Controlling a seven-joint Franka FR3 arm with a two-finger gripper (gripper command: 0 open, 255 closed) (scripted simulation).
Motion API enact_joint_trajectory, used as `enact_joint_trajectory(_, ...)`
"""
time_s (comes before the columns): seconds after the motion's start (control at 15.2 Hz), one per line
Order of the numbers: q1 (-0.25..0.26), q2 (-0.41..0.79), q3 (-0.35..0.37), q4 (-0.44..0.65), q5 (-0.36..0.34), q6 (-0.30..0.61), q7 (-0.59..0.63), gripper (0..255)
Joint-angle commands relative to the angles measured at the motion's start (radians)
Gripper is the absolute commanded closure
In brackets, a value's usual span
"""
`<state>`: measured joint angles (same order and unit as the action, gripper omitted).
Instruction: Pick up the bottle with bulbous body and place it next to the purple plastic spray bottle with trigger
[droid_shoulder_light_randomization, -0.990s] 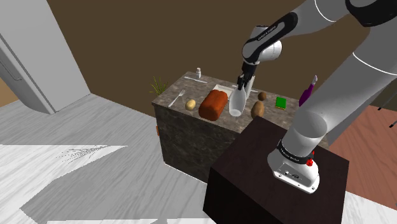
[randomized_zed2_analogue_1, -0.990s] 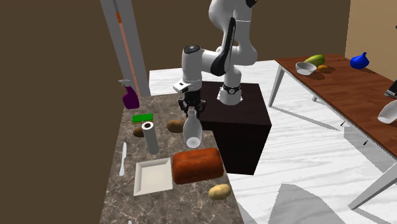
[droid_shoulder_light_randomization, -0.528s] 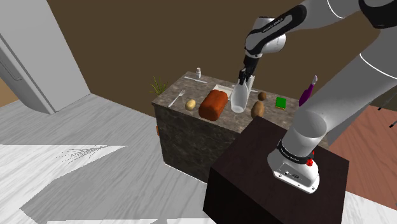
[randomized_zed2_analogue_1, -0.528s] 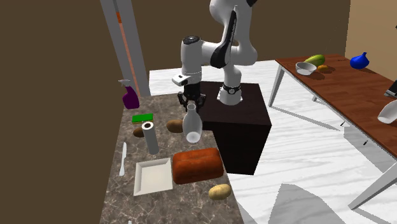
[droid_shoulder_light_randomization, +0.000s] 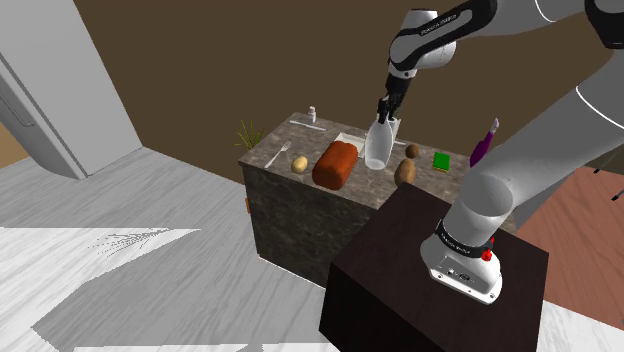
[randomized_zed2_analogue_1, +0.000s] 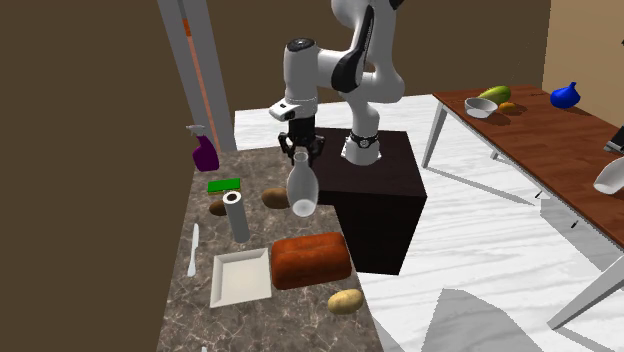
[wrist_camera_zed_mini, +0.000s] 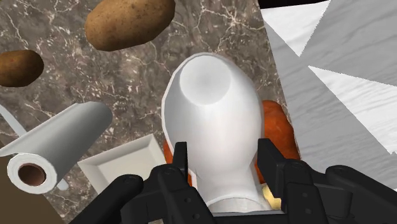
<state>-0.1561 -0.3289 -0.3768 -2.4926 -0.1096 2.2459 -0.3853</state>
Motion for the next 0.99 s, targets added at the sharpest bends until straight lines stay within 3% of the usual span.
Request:
enact_joint_trajectory(0.0, -0.001, -0.015, 0.005, 0.017, -0.003, -0.033, 0.004, 255)
enact_joint_trajectory(0.92, -0.002, -0.083, 0.032, 0.153, -0.007, -0.235, 0.018, 255)
